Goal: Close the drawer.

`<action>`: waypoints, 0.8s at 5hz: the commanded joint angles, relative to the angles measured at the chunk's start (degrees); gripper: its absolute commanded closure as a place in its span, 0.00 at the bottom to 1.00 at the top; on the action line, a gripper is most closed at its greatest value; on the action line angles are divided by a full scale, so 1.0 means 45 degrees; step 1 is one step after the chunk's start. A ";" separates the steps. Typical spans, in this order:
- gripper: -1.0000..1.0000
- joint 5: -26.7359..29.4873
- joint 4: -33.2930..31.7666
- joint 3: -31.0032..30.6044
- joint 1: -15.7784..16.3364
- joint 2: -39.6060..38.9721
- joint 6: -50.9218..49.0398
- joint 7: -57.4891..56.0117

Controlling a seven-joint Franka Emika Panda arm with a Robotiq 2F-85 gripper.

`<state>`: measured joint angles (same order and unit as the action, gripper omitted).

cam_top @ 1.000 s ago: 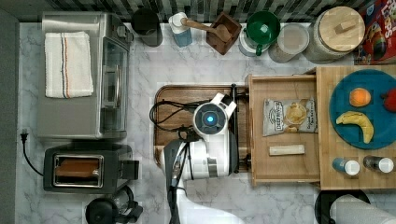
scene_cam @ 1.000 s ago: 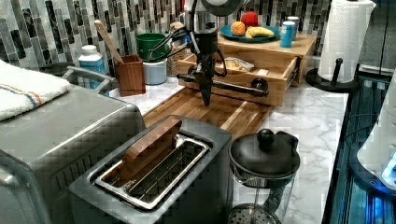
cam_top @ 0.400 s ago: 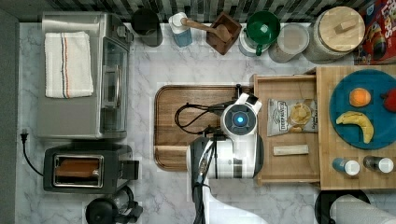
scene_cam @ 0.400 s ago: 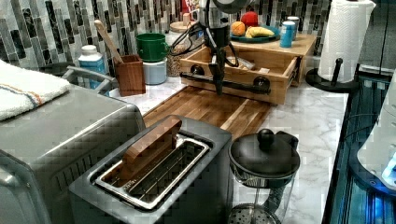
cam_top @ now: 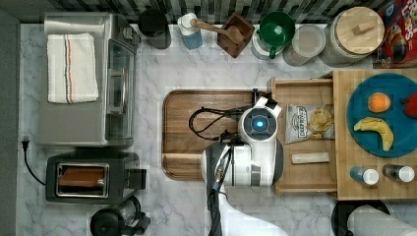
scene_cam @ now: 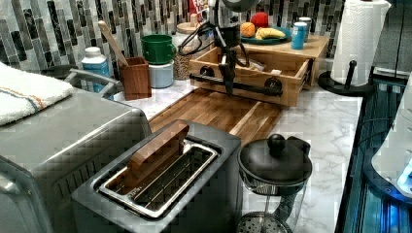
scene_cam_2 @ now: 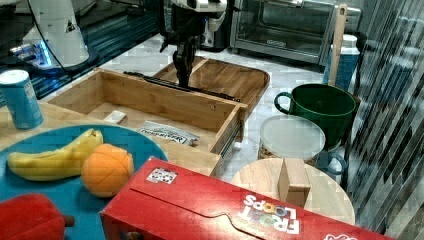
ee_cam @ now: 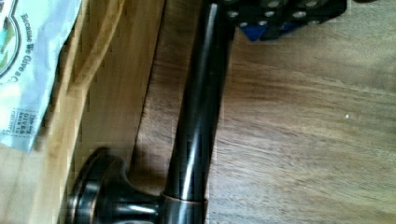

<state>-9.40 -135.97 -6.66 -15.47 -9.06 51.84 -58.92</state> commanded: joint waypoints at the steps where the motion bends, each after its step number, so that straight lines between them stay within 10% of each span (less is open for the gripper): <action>1: 1.00 0.0153 0.1906 0.1458 -0.1814 -0.0459 0.0941 -0.3394; 4: 1.00 0.0032 0.2841 0.2733 -0.2324 -0.0955 0.0859 -0.3635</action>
<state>-7.39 -129.25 0.46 -21.05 -13.76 54.19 -70.67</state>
